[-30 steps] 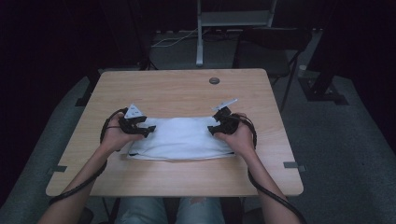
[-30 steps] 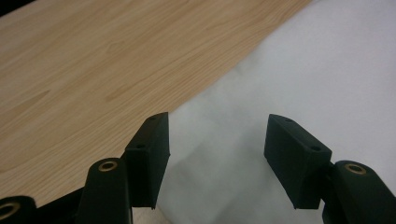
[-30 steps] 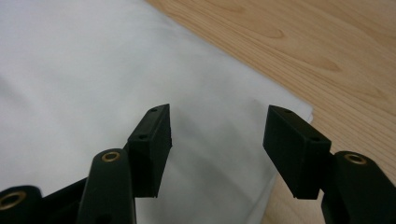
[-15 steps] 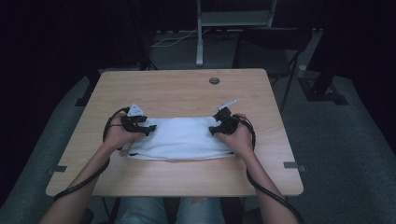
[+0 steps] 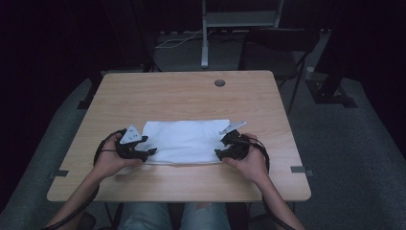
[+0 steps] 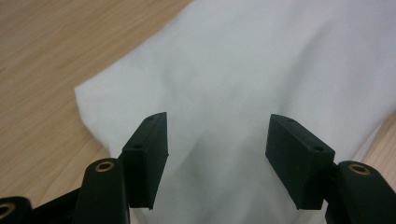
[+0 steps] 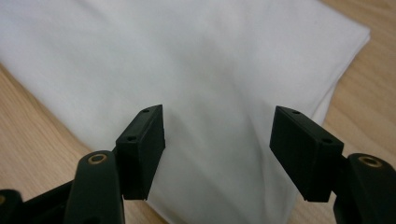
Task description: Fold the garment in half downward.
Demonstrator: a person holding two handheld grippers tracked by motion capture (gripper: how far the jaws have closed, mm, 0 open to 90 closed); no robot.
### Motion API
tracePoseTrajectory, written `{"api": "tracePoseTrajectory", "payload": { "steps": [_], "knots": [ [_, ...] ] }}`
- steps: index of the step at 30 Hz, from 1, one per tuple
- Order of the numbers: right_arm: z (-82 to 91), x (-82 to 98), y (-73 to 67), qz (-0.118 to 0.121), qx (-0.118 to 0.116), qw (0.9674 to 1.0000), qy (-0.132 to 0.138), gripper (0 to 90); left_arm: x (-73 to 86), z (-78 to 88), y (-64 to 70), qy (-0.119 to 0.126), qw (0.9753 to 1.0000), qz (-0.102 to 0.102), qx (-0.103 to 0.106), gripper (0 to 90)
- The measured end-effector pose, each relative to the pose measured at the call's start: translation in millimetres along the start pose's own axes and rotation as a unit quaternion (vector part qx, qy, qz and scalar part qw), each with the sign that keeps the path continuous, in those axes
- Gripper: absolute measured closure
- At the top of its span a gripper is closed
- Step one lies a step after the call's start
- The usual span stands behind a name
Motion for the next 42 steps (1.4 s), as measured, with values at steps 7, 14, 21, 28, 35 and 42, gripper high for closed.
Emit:
{"api": "tracePoseTrajectory", "payload": {
  "steps": [7, 14, 21, 28, 35, 42],
  "knots": [
    [-3.8, 7.0, 3.1, -0.015, 0.0, 0.9999, 0.006, 34.7, 7.8, -2.7, -1.8, -0.006, 0.9999, 0.005, -0.011, 39.2],
    [-6.3, 6.1, 9.0, -0.026, 0.001, 0.9996, 0.011, 34.2, 3.7, -9.8, -6.8, -0.005, 0.9998, 0.01, -0.016, 39.2],
    [-9.7, 2.2, 20.4, -0.035, 0.01, 0.9993, 0.011, 33.2, -0.9, -15.1, -8.3, -0.003, 0.9998, 0.013, -0.017, 39.2],
    [0.7, 5.3, 18.5, -0.041, 0.021, 0.9987, 0.023, 33.8, 1.6, -6.5, -9.4, -0.003, 0.9997, 0.011, -0.021, 39.2],
    [0.8, 16.1, 21.5, -0.055, 0.021, 0.998, 0.023, 35.2, 4.6, -7.4, -12.0, -0.007, 0.9996, 0.014, -0.025, 39.2],
    [0.5, 18.1, 22.6, -0.068, 0.013, 0.9972, 0.027, 34.8, 3.5, -10.0, -14.6, -0.001, 0.9994, 0.021, -0.026, 39.2]
  ]
}}
Point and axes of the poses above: each handheld gripper's, and its own axes: z roughly backward along the jaws, x roughly out of its underside, y roughly to its right, the point moved 2 cm from there along -z, roughly forward along the jaws, and after that the axes turned 2 degrees about -z, right-handed, at the moved point
